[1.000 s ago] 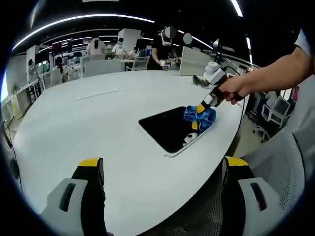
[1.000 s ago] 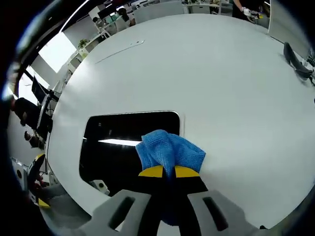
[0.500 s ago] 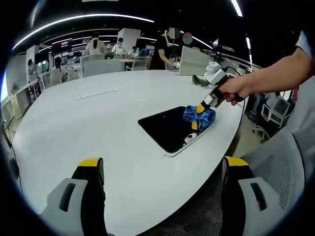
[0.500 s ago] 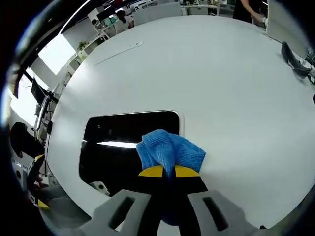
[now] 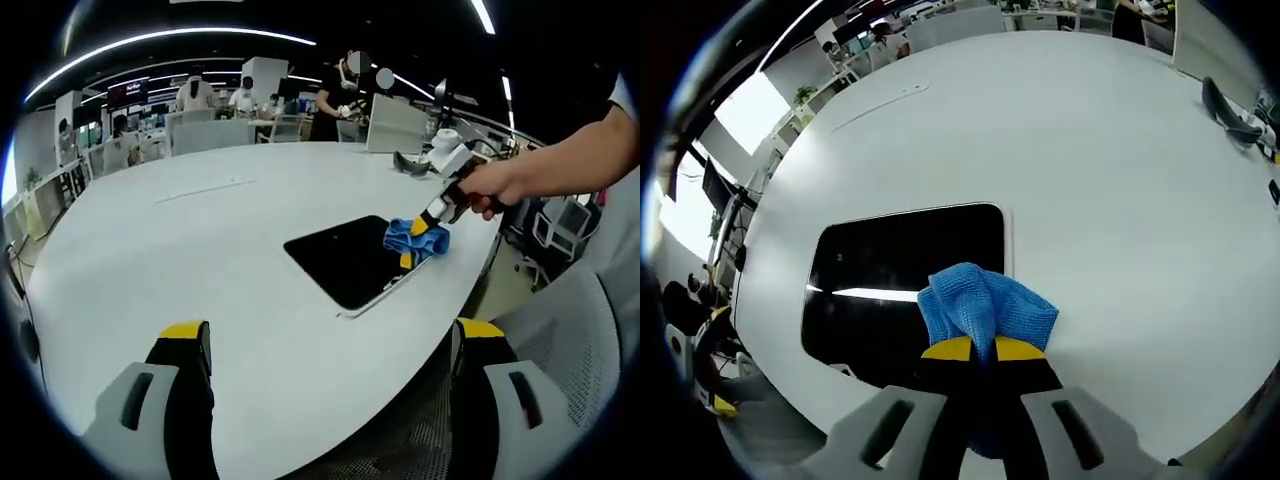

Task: Wipe the mirror surface with the cleaning cloth until all visible marks leave the cleaned area.

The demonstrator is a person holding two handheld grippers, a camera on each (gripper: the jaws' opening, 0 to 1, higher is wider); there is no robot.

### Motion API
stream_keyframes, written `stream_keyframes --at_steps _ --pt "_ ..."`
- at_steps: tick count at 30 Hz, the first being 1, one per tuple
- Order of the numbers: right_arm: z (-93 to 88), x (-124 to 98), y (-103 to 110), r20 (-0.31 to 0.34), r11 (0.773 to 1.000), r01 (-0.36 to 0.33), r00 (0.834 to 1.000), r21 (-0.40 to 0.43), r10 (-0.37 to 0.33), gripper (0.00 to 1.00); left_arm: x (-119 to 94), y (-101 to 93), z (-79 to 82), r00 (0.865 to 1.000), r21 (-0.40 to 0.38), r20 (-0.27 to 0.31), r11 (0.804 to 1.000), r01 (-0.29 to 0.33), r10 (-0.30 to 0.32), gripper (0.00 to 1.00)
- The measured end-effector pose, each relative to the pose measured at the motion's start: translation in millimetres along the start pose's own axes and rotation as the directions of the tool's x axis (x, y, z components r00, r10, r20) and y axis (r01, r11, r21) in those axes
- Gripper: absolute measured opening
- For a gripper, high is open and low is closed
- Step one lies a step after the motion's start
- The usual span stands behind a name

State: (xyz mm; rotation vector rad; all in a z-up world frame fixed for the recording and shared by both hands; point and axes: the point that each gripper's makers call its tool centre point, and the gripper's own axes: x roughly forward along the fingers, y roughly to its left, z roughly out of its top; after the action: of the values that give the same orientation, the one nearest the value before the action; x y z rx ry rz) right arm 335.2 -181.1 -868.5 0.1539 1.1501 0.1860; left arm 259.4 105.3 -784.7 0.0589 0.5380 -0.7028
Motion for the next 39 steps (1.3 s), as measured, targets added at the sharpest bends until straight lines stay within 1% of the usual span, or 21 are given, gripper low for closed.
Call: stream_keyframes --at_steps 2,6,9,15,19,21,24,28,31,35,39 --pt "-3.2 -0.9 -0.7 -0.002 1.000 0.001 1.000 0.008 -0.001 0.00 -1.4 0.3 1.8 1.000 0.005 0.009 1.000 -0.006 0.006 0.99" --pt "-11.7 -4.5 -0.5 -0.007 1.000 0.001 1.000 0.031 -0.001 0.00 -1.1 -0.3 0.4 1.000 0.009 0.009 1.000 -0.004 0.004 0.99" --pt "-14.4 -6.0 0.6 -0.007 1.000 0.001 1.000 0.031 0.000 0.00 -1.0 -1.4 -0.1 1.000 0.015 0.004 1.000 -0.001 0.001 0.99" --pt "-21.4 -9.4 1.6 -0.026 0.999 0.003 1.000 0.034 -0.002 0.00 -4.0 -1.2 9.1 0.999 0.060 0.043 0.998 -0.014 0.011 0.99" --pt "-21.4 -8.3 0.6 -0.030 0.999 0.001 1.000 0.035 0.000 0.00 -2.6 0.5 4.8 1.000 0.066 0.028 0.998 -0.011 0.009 0.99" --pt "-21.2 -7.1 0.0 -0.024 0.999 0.000 1.000 0.048 0.001 0.00 -3.1 0.9 0.5 1.000 0.055 0.009 0.998 -0.008 0.007 0.99" --pt "-21.6 -6.9 0.2 -0.019 0.999 0.006 1.000 0.046 -0.005 0.00 -4.9 3.2 2.6 1.000 0.051 0.022 0.999 -0.019 0.018 0.99" --pt "-19.9 -5.1 0.6 -0.047 1.000 0.017 0.999 0.024 -0.016 0.00 -4.1 5.0 -0.9 1.000 0.050 0.012 0.998 -0.023 0.023 0.99" --pt "-21.9 -7.1 -0.2 -0.036 0.999 0.010 0.999 0.036 -0.009 0.00 -4.9 6.6 -1.9 1.000 0.061 0.017 0.998 -0.026 0.025 0.99" --pt "-22.1 -7.3 0.5 -0.031 0.999 0.019 0.999 0.035 -0.018 0.00 -2.5 7.2 -10.6 1.000 0.061 -0.015 0.998 -0.020 0.021 0.99" --pt "-25.0 -8.9 1.9 -0.050 0.998 0.013 0.999 0.054 -0.010 0.00 -2.2 7.1 -10.4 1.000 0.057 -0.017 0.998 -0.017 0.018 0.99"
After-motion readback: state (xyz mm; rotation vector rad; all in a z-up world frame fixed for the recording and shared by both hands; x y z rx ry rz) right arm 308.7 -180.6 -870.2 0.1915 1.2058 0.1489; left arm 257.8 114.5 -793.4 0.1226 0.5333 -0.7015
